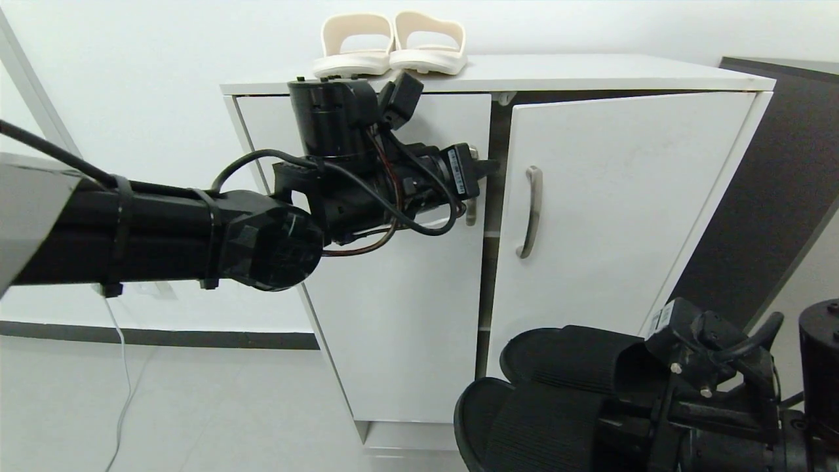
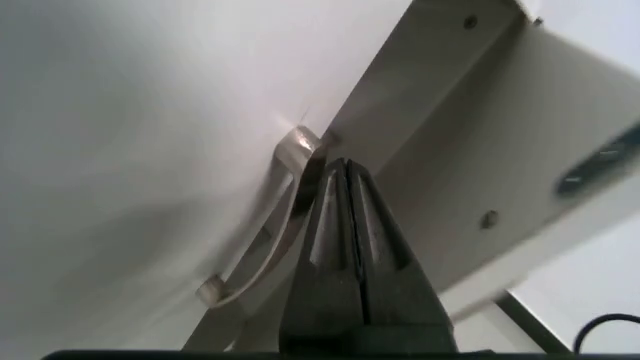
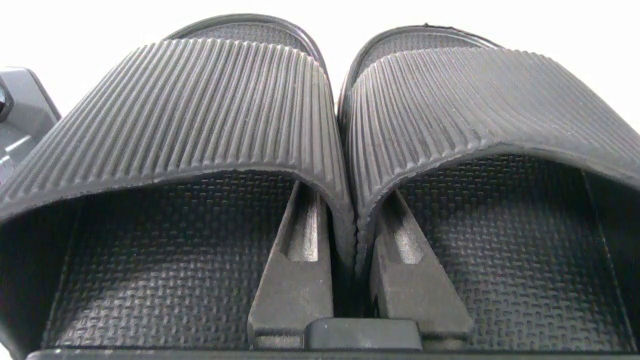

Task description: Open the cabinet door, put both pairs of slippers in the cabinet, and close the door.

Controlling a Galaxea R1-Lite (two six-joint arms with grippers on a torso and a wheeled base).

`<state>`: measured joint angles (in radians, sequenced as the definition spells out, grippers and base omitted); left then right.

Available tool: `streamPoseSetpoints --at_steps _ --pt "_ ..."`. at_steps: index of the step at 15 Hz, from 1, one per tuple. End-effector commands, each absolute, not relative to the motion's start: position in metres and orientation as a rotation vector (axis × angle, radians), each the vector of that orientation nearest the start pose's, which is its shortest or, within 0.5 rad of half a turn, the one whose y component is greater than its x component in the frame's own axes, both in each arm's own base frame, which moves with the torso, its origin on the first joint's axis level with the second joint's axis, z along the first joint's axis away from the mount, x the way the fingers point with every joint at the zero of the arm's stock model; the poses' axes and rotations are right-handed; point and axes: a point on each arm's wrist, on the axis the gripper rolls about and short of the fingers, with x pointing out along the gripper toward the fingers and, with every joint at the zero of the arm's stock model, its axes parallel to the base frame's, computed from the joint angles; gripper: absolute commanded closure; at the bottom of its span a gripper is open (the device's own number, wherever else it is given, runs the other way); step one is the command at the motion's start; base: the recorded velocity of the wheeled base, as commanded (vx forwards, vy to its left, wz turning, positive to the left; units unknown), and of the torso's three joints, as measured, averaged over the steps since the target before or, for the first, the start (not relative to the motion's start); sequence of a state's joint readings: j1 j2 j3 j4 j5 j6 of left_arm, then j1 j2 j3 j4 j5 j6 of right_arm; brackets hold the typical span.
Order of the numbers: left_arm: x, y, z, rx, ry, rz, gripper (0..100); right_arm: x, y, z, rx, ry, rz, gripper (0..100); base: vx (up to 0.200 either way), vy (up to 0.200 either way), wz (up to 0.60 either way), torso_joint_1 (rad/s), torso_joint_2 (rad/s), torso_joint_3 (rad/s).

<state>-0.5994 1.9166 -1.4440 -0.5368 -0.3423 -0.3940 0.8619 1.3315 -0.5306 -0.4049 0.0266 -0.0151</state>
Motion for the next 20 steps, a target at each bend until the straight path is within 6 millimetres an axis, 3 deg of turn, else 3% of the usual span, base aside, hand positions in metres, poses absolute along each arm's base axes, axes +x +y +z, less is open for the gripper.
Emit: streamPoseSetpoints --at_steps 1,6,7,11,14,17,20 --pt "0.330 -0.235 0.264 -0.370 0.144 -0.938 100 0.130 0.152 0.178 -0.182 0.371 0.879 100 0.000 0.000 0.00 0.000 0.00 0.000" --pt "0.329 -0.241 0.261 -0.364 0.153 -0.947 100 0.129 0.152 0.177 -0.184 0.376 0.880 100 -0.120 0.000 0.00 0.001 0.00 0.002" --pt "0.322 -0.244 0.258 -0.357 0.166 -0.958 100 0.129 0.153 0.177 -0.185 0.375 0.883 100 -0.200 0.000 0.00 0.002 0.01 0.002" --pt "0.260 -0.269 0.264 -0.313 0.136 -1.104 100 0.122 0.149 0.177 -0.226 0.349 0.906 100 -0.200 0.000 0.00 0.001 0.00 0.001" --pt "0.255 -0.275 0.268 -0.316 0.122 -1.128 100 0.119 0.147 0.178 -0.227 0.338 0.915 100 -0.200 0.000 0.00 -0.002 0.00 0.005" --pt "0.276 -0.243 0.267 -0.319 0.114 -1.025 100 0.119 0.146 0.179 -0.225 0.332 0.913 100 0.000 0.000 0.00 0.000 0.00 0.000" --pt "0.252 -0.198 0.274 -0.327 0.066 -0.970 100 0.126 0.144 0.181 -0.210 0.335 0.874 100 0.000 0.000 0.00 0.000 0.00 0.000"
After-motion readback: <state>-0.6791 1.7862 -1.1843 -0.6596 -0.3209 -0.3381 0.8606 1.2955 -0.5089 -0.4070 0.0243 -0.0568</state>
